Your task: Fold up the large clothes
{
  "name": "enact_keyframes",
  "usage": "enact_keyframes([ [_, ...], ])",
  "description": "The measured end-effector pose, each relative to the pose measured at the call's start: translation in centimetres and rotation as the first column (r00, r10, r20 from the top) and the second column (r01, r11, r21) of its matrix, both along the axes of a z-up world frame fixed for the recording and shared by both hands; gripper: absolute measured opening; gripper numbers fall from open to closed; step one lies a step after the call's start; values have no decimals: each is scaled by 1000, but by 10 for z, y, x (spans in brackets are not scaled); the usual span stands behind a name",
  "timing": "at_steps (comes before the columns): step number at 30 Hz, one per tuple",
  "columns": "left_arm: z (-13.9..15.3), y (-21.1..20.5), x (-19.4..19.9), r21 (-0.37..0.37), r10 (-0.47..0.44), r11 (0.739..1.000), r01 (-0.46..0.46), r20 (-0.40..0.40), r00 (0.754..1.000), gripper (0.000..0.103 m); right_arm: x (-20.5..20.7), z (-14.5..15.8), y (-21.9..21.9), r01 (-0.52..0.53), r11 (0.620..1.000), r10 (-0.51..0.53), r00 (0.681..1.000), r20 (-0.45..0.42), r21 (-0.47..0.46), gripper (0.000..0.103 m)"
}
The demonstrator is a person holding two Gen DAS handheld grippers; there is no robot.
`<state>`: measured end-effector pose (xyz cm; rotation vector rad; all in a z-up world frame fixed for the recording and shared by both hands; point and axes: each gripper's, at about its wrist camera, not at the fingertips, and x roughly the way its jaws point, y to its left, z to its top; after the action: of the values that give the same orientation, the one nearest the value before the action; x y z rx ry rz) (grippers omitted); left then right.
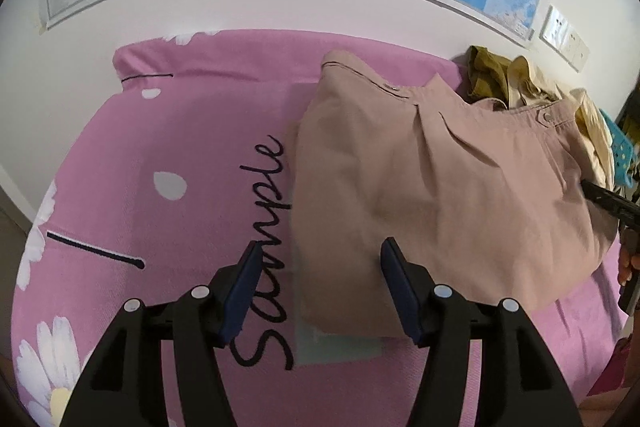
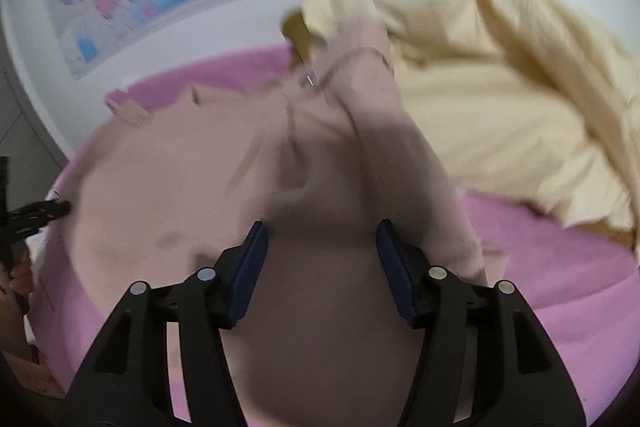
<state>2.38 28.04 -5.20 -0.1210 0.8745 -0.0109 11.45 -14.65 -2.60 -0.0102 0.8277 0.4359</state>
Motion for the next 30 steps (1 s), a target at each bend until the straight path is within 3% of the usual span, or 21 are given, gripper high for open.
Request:
enact_keyframes([
  [4,2,-12,-1,51,-17,999,16,10,1000,58,1,-2,-2,28,999,-27,1000,-15,18,53],
  [9,4,-19,-2,76,-30,997,28,22,999,59,-20,25,-1,24,1000,-25,997,71,16,58],
  [16,3,-22,-4,95,-29,995,27,22,999,60,-68,62,47,-159,985,170,955,245,-64,78],
  [20,3,-23,-6,96,-24,995,22,22,999,61,-94,56,100,-331,929,365,896,254,-169,85],
  [24,3,-26,-10,116,-17,993,14,25,1000,63,-110,32,151,-467,847,516,835,189,-253,85],
  [30,3,-28,-16,139,-13,990,9,25,1000,65,-124,-6,202,-541,747,624,772,125,-388,84],
])
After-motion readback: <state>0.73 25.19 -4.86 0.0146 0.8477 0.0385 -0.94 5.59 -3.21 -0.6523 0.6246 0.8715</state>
